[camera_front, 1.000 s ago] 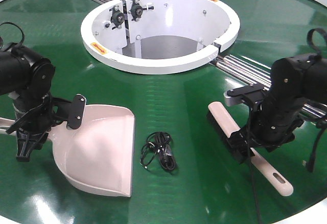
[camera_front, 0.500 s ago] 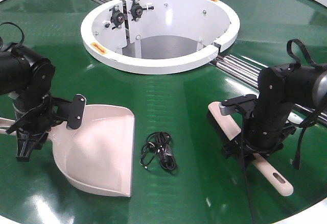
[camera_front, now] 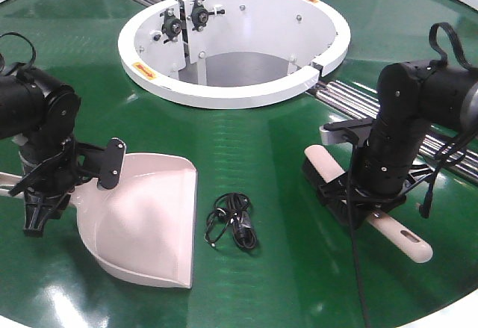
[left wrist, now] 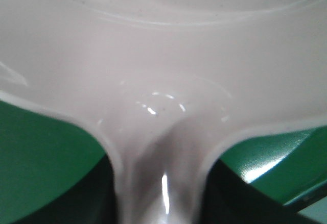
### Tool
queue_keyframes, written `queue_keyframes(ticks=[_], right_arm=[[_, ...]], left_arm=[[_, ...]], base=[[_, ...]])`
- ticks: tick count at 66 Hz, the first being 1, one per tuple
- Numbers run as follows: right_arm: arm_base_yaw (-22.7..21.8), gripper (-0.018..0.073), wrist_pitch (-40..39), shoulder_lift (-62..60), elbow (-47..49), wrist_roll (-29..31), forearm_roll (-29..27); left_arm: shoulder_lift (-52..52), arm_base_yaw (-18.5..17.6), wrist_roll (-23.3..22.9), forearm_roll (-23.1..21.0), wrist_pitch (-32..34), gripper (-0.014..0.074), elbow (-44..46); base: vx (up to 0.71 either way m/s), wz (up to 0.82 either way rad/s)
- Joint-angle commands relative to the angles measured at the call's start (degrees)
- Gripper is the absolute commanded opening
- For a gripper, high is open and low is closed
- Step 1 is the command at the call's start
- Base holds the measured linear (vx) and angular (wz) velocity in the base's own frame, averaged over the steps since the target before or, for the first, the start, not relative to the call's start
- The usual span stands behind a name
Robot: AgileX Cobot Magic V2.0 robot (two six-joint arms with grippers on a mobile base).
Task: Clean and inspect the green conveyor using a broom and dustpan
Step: 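Sweep the black cable into the dustpan with the brush in right gripper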
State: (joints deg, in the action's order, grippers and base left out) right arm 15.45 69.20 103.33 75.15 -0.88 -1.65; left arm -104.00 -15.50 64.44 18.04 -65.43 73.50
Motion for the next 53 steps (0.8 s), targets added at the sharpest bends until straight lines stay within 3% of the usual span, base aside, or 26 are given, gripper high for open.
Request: queue_keyframes(ticks=[1, 26, 43, 53], right_arm=[[2.48, -0.0005, 2.61, -4.48, 1.83, -4.16, -0.07], [17.47, -0.0004, 1.3, -2.74, 1.83, -22.14, 3.79], [21.52, -0.0004, 0.64, 1.08, 1.83, -26.34, 2.82], [21.98, -0.0004, -1.66, 2.23, 1.83, -26.34, -0.94]], left_arm=[[2.31, -0.6, -0.31, 0.07, 0.16, -0.0006, 1.62], [2.31, -0.6, -0.31, 0.07, 0.16, -0.0006, 1.62], [2.31, -0.6, -0.31, 0.07, 0.16, -0.0006, 1.62], [2.31, -0.6, -0.31, 0.07, 0.16, -0.0006, 1.62]], base=[[0.0, 0.0], [0.0, 0.0], [0.0, 0.0], [0.0, 0.0]])
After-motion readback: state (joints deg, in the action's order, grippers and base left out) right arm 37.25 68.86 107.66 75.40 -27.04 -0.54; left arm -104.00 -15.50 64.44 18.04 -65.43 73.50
